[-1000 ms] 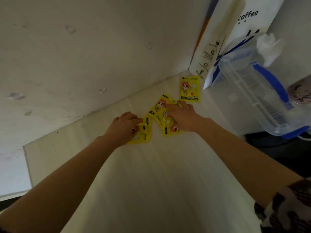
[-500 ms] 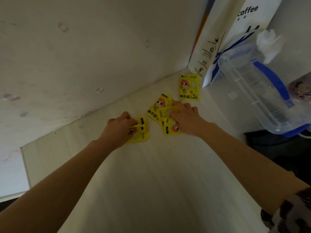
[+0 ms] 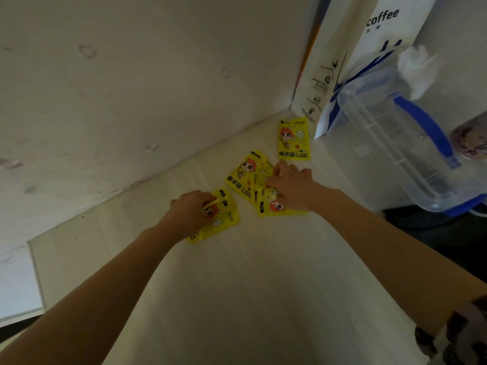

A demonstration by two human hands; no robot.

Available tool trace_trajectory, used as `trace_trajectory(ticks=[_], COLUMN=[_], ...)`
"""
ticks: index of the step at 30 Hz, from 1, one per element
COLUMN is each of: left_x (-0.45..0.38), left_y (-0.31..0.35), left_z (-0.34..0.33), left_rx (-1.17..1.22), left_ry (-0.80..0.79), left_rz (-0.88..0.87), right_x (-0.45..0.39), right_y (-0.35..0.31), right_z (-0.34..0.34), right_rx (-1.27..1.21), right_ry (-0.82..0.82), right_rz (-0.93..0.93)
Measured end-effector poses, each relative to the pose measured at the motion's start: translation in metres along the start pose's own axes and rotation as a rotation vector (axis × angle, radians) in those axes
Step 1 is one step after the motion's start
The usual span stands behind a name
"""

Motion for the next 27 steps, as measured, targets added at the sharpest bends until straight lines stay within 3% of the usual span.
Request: trace_trajectory(ticks=[5, 11, 13, 16, 21, 24, 27], left_x=[-0.003, -0.013, -0.017, -0.028, -0.059, -0.069, -0.075], left_y=[0.008, 0.019, 0.028, 0.046, 0.061, 0.065, 0.063], left_z=[0.002, 0.013, 0.015, 0.012, 0.005, -0.001, -0.008], left_rx=[0.102, 0.307, 0.441, 0.566, 0.644, 0.625, 0.449], left_ry=[0.034, 0.131, 0.132, 0.104, 0.255, 0.302, 0.344], left_rz=[-0.097, -0.095, -0.091, -0.094, 0.052, 0.094, 0.069], right_x=[0.002, 0.011, 0.009, -0.006, -0.036, -0.052, -0.058], right_y=[0.010, 0.044, 0.057, 0.078, 0.094, 0.089, 0.081], right_z=[0.002, 0.014, 0.020, 0.026, 0.024, 0.017, 0.006], right_rx=[-0.072, -0.538, -0.584, -0.840, -1.158, -1.179, -1.064], right_ry=[-0.056, -0.001, 0.106, 0.260, 0.351, 0.346, 0.298], right_rz=[-0.045, -0.119, -0.227, -0.412, -0.666, -0.793, -0.944])
Point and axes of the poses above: each hand's wrist, its own x-axis away from the middle knuckle, its own z-axis out of the back of the hand, y = z × x, the point moved 2 cm from there along -x, towards the middle knuckle, and after that the axes turned 13 degrees about x, right-handed, at the moved point
